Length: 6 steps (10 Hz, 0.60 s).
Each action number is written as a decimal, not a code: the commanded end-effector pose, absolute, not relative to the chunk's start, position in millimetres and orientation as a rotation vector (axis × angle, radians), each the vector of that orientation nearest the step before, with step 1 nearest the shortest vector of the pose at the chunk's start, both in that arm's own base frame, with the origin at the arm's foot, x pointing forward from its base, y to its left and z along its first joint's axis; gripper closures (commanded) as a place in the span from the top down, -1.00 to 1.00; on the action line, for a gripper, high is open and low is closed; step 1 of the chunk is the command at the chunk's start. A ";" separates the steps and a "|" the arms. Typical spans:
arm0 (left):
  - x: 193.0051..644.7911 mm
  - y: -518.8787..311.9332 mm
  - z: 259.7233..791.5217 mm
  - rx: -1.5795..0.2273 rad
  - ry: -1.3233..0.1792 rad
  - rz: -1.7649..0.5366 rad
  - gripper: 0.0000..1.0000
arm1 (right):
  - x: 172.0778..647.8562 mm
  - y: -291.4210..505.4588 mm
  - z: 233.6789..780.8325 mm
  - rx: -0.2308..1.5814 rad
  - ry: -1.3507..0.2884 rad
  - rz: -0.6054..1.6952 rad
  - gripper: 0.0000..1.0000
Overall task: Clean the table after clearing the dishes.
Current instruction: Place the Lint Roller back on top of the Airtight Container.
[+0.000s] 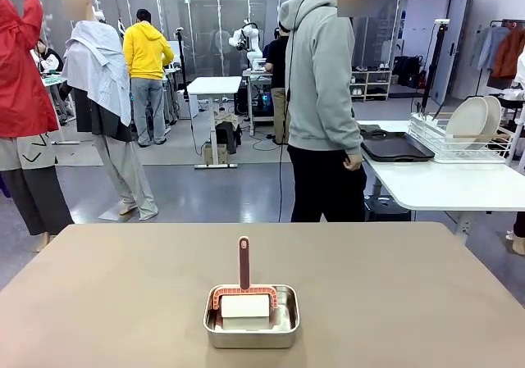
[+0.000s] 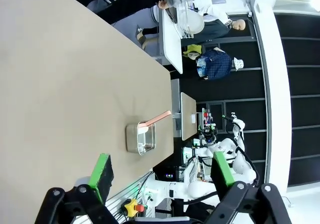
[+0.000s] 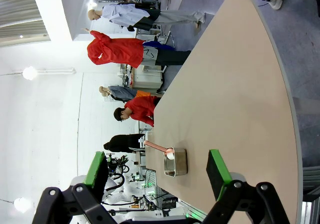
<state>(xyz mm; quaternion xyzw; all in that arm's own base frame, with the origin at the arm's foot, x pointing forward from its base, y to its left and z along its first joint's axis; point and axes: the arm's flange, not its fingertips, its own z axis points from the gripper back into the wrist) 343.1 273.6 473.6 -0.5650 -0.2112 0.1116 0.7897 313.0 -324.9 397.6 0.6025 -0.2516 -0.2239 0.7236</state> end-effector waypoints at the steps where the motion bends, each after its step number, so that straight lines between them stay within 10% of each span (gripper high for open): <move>1: 341.0 273.4 477.4 -1.224 -0.469 0.229 1.00 | 309.1 -323.4 399.9 1.321 -0.548 -0.483 1.00; 6: 341.0 273.4 477.4 -1.224 -0.469 0.229 1.00 | 309.1 -323.4 399.9 1.321 -0.548 -0.483 1.00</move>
